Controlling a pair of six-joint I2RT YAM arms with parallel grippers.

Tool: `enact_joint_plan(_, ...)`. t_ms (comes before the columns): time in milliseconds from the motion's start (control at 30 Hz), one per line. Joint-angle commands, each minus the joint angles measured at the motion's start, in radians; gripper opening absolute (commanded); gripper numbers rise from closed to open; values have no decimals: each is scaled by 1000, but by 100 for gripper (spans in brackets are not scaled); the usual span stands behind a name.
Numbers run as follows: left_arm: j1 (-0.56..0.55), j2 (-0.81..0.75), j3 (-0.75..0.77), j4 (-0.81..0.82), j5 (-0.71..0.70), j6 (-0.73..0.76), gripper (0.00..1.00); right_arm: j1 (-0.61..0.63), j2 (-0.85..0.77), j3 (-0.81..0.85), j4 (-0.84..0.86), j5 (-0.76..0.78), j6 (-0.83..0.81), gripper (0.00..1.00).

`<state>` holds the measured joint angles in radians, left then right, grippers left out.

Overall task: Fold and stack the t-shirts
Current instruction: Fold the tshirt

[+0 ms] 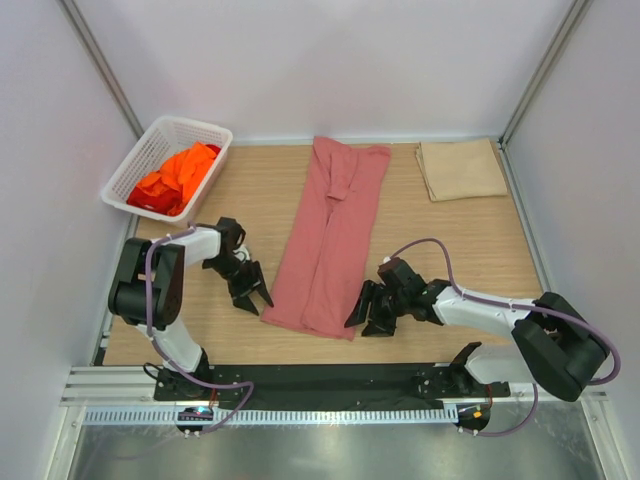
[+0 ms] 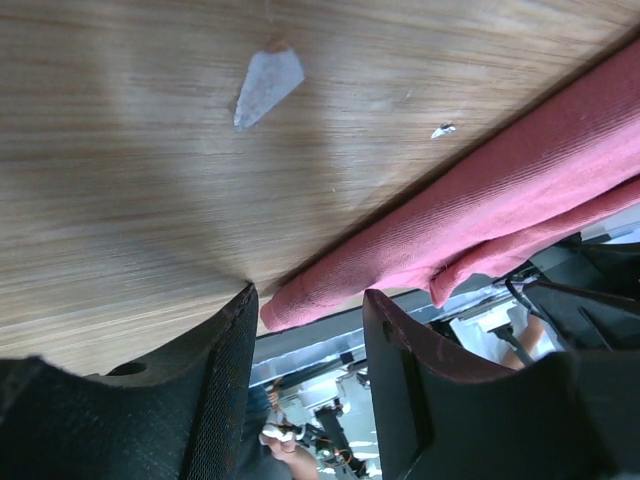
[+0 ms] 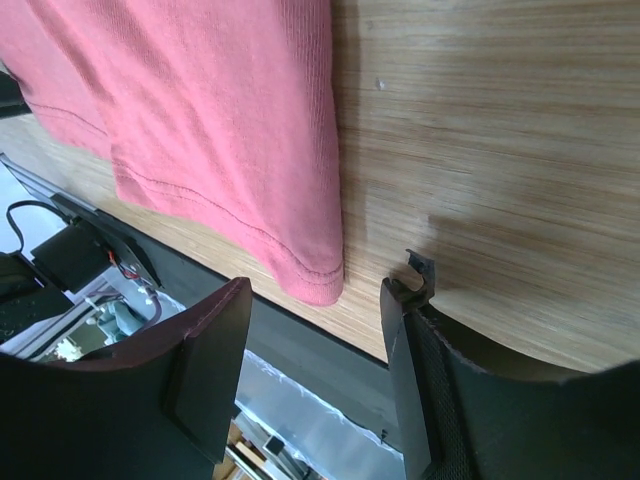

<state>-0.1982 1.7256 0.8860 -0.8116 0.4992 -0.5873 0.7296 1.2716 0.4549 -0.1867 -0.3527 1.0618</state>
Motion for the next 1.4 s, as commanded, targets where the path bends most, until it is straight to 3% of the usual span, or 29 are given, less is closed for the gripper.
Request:
enact_joint_plan(0, -9, -24, -22, 54, -16, -29, 48, -1, -14, -19, 24, 38, 30, 61)
enact_joint_plan(300, -12, -17, -73, 97, -4, -74, 39, 1, 37, -27, 59, 50, 59, 52)
enact_joint_plan(500, -30, -15, -79, 100, -33, -103, 30, 1, 77, -44, 47, 66, 69, 37)
enact_joint_plan(600, -49, -18, -82, 103, -40, -115, 22, -1, 75, -53, 46, 72, 63, 22)
enact_joint_plan(633, -69, -20, -85, 106, -44, -120, 21, -2, 74, -51, 8, 78, 47, 4)
enact_joint_plan(667, -79, -23, -87, 107, -48, -134, 17, -10, 68, -48, -20, 86, 38, 2)
enact_joint_plan(800, -154, -58, -111, 141, -53, -209, 8, -44, -29, -53, -180, 126, -6, 1)
enact_joint_plan(1000, -314, -129, -151, 203, -90, -359, 5, -114, -233, -44, -427, 187, -104, 2)
enact_joint_plan(1067, -360, -146, -162, 218, -87, -387, 10, -119, -259, -50, -444, 166, -131, 3)
enact_joint_plan(1133, -397, -147, -160, 224, -83, -413, 14, -118, -262, -53, -445, 156, -144, 13)
enact_joint_plan(1333, -469, -164, -140, 223, -93, -448, 25, -121, -253, -35, -460, 135, -190, 22)
enact_joint_plan(1367, -469, -170, -143, 218, -93, -450, 34, -118, -255, -16, -477, 144, -198, 23)
